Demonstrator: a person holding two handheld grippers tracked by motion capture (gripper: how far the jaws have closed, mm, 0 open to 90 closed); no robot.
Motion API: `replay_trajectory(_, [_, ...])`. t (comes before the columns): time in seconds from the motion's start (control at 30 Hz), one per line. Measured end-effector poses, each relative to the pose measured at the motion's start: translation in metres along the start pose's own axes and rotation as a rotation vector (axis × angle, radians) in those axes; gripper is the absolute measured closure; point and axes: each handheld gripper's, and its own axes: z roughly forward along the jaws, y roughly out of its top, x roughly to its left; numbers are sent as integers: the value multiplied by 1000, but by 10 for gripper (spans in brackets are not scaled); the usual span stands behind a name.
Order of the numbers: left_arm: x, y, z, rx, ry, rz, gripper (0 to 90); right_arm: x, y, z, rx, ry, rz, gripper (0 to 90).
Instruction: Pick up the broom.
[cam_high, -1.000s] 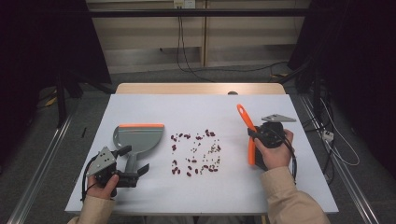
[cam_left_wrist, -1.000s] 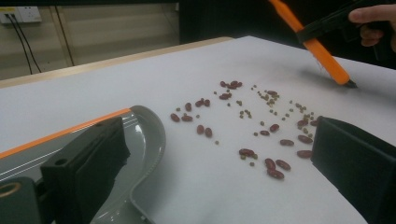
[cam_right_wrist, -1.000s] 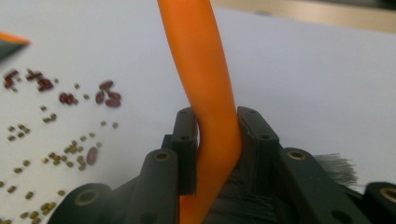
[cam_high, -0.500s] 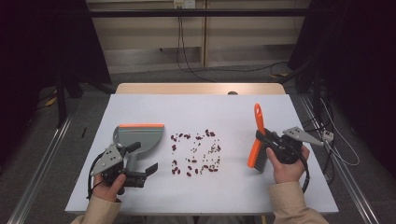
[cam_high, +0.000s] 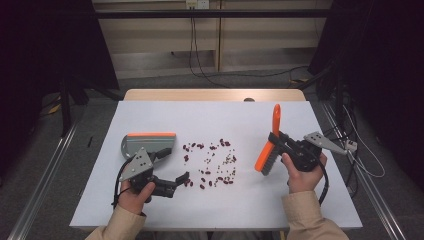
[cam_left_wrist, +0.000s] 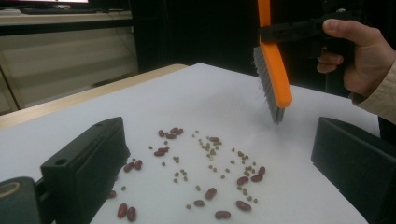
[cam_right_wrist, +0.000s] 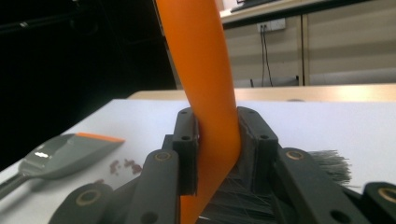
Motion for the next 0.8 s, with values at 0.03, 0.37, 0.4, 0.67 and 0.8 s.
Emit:
replay_trajectory(0.03, [0,0,2,2,0,-2,33,1,2,1,1,4,4,710])
replay_trajectory(0.37, [-5,11,34,10,-44,-16,44,29,11,20,-4,58,-28,710])
replay_trajectory(0.4, [-6,11,38,16,-49,-16,45,32,11,23,-2,67,-32,710])
replay_trajectory(0.67, [-7,8,64,75,-51,-61,131,60,17,44,-8,116,-39,710])
replay_trajectory(0.8, [-7,7,72,87,-44,-87,197,77,19,55,0,140,-62,710])
